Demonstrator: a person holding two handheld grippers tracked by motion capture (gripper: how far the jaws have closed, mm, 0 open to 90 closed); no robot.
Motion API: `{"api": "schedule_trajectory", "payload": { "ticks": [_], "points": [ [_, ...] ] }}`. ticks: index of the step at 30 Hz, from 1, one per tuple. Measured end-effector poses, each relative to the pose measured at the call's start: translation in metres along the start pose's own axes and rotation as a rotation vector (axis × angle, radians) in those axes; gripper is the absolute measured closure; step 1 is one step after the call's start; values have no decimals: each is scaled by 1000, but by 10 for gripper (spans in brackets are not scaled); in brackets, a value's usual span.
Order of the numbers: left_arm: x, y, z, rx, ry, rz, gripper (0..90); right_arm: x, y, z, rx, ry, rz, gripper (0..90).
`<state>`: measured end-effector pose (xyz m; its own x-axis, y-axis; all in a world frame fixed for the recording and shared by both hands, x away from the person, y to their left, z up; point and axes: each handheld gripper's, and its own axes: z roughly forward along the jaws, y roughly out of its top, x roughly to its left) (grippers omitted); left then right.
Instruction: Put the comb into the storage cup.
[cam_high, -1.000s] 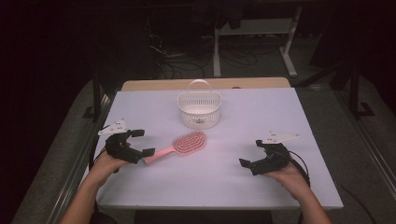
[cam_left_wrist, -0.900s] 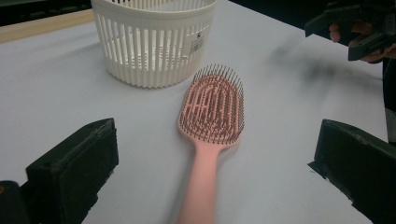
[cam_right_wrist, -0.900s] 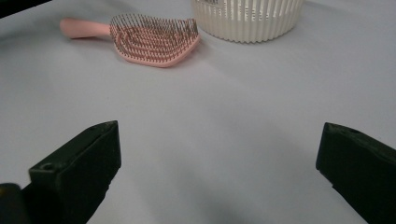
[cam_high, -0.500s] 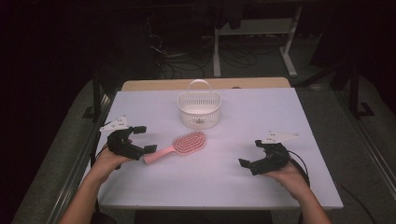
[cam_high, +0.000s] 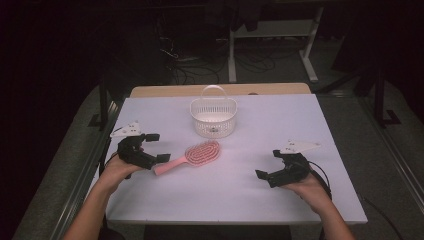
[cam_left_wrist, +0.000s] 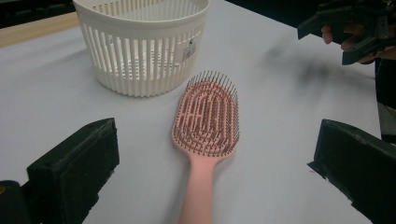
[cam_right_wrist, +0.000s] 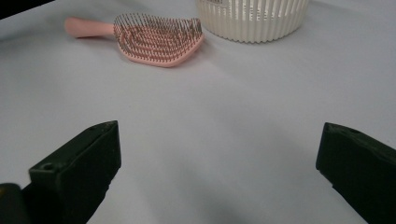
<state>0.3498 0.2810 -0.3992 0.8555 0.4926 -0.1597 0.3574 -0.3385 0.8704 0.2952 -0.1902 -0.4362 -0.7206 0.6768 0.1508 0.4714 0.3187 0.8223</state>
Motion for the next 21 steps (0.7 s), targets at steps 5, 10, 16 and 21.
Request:
{"api": "schedule_trajectory", "payload": {
  "ticks": [5, 10, 16, 21],
  "points": [
    [-1, 3, 2, -15, 11, 12, 1, 0, 0, 0, 1, 0, 2, 0],
    [0, 5, 3, -20, 6, 1, 1, 0, 0, 0, 1, 0, 1, 0],
    [1, 9, 4, -24, 7, 7, 1, 0, 0, 0, -2, 2, -1, 0],
    [2, 13, 6, -27, 4, 9, 1, 0, 0, 0, -4, 1, 0, 0]
  ]
}}
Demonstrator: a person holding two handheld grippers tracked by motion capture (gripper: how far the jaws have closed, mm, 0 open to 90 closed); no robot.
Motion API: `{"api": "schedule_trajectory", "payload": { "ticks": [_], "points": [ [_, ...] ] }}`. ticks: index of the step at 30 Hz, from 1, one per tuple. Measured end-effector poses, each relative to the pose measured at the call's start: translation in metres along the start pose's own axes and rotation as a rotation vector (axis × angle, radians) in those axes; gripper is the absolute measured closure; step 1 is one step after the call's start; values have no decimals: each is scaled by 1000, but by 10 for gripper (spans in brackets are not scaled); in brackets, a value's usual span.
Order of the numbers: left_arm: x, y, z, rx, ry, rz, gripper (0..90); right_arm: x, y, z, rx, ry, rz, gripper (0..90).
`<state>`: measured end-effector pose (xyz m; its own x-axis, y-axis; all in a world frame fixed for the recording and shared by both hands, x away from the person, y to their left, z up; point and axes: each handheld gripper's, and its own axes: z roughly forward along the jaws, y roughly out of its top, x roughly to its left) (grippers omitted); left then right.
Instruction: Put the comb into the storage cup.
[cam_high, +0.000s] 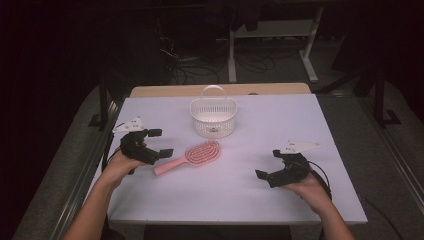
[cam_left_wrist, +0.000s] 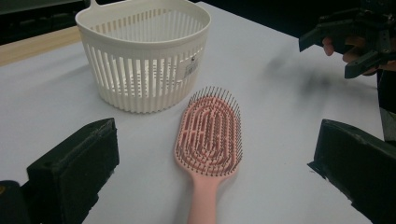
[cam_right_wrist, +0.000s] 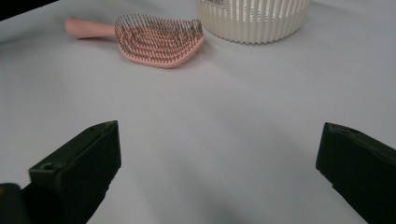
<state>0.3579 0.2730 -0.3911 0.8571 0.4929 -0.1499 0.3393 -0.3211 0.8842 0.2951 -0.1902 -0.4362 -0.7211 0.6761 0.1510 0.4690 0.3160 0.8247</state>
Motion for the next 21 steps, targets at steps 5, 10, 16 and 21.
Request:
{"api": "schedule_trajectory", "payload": {
  "ticks": [5, 10, 16, 21],
  "points": [
    [1, 4, 2, 0, -4, 4, 1, 0, 0, 0, 0, 0, 2, 0],
    [3, 8, 3, -2, -13, 3, 1, -1, 0, 0, 1, -1, 4, 0],
    [5, 12, 4, -6, -18, 5, 1, -1, 0, 0, 1, 0, 4, 0],
    [6, 16, 7, -8, -21, 11, 1, -1, 0, 0, -3, -1, 6, 0]
  ]
}}
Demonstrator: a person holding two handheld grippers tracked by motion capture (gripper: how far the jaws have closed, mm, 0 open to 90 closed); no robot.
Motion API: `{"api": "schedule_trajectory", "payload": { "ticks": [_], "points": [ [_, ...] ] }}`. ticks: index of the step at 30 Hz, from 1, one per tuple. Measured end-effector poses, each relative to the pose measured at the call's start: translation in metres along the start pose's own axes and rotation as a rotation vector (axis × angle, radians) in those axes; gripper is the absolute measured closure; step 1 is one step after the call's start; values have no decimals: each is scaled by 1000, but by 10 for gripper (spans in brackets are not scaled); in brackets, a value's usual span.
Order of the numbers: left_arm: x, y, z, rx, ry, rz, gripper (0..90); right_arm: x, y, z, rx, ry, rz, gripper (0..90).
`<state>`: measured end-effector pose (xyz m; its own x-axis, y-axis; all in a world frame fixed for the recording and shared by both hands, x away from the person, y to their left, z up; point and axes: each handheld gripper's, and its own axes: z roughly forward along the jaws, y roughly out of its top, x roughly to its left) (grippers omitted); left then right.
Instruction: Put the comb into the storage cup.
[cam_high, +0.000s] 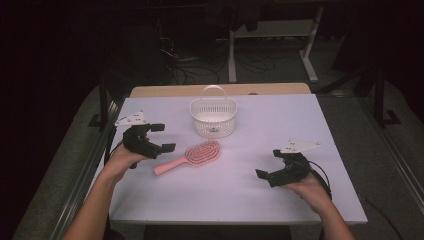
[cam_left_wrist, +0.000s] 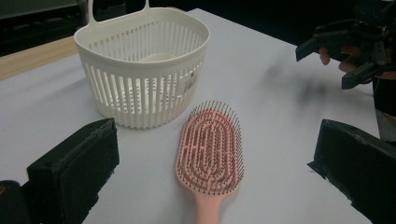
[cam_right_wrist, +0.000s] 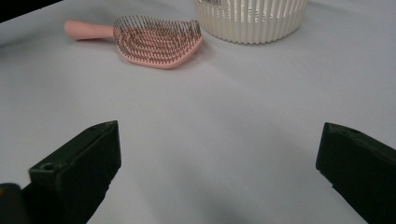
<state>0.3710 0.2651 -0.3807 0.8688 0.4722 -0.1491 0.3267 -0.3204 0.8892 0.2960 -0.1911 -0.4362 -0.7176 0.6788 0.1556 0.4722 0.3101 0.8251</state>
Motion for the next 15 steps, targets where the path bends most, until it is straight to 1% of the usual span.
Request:
{"api": "schedule_trajectory", "payload": {
  "ticks": [9, 15],
  "points": [
    [0, 8, 6, -6, -8, 13, 2, 0, 0, 0, 2, 1, -1, 0],
    [1, 11, 10, -4, -13, 18, 1, 1, 0, 0, 2, 2, -2, 0]
  ]
}}
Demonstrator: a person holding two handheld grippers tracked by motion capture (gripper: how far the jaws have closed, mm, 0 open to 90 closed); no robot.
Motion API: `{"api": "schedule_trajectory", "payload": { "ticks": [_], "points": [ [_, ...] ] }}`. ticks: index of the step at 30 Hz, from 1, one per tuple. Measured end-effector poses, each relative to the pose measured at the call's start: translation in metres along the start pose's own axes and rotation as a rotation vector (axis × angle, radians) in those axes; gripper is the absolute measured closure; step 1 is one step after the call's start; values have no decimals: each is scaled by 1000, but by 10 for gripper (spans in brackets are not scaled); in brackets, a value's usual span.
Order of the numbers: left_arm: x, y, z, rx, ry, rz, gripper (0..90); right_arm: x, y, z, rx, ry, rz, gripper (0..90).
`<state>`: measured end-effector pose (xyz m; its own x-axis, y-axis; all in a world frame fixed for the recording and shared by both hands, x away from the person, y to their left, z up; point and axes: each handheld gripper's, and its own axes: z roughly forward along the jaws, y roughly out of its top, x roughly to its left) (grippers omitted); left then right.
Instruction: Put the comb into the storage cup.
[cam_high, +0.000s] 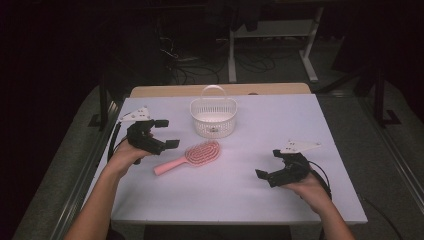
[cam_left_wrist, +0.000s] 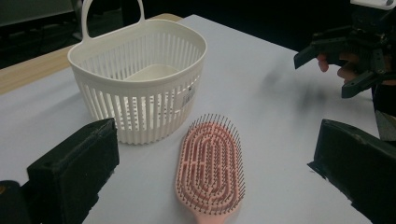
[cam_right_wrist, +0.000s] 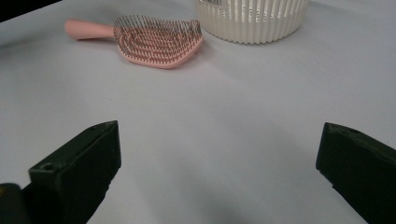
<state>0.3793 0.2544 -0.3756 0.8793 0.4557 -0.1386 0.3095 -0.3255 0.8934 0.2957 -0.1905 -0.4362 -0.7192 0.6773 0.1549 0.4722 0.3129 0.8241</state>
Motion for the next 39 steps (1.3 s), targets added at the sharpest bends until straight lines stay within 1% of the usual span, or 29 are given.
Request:
{"api": "schedule_trajectory", "payload": {
  "ticks": [13, 21, 27, 28, 30, 31, 34, 36, 39],
  "points": [
    [3, 9, 10, -2, -9, 15, 2, 0, 0, 0, 0, -1, 3, 0],
    [6, 13, 19, 13, -8, 30, 2, 0, 0, 0, 0, -2, 1, 0],
    [8, 16, 22, 16, -13, 31, 2, -1, 0, -1, -8, -10, 0, 0],
    [8, 17, 23, 20, -14, 28, 2, -1, 0, -1, -8, -10, 0, 0],
    [7, 18, 25, 35, -13, 36, 2, -1, 0, -1, -12, -11, -1, 0],
    [7, 19, 25, 39, -13, 42, 2, 0, 0, -2, -13, -13, -2, 0],
    [7, 19, 23, 31, -11, 36, 2, 0, 0, -2, -14, -13, -4, 0],
    [4, 21, 21, 30, -20, 50, 2, 0, 0, -2, -19, -12, -5, 0],
    [4, 22, 20, 28, -26, 52, 2, -1, 0, -2, -17, -11, -5, 0]
  ]
}}
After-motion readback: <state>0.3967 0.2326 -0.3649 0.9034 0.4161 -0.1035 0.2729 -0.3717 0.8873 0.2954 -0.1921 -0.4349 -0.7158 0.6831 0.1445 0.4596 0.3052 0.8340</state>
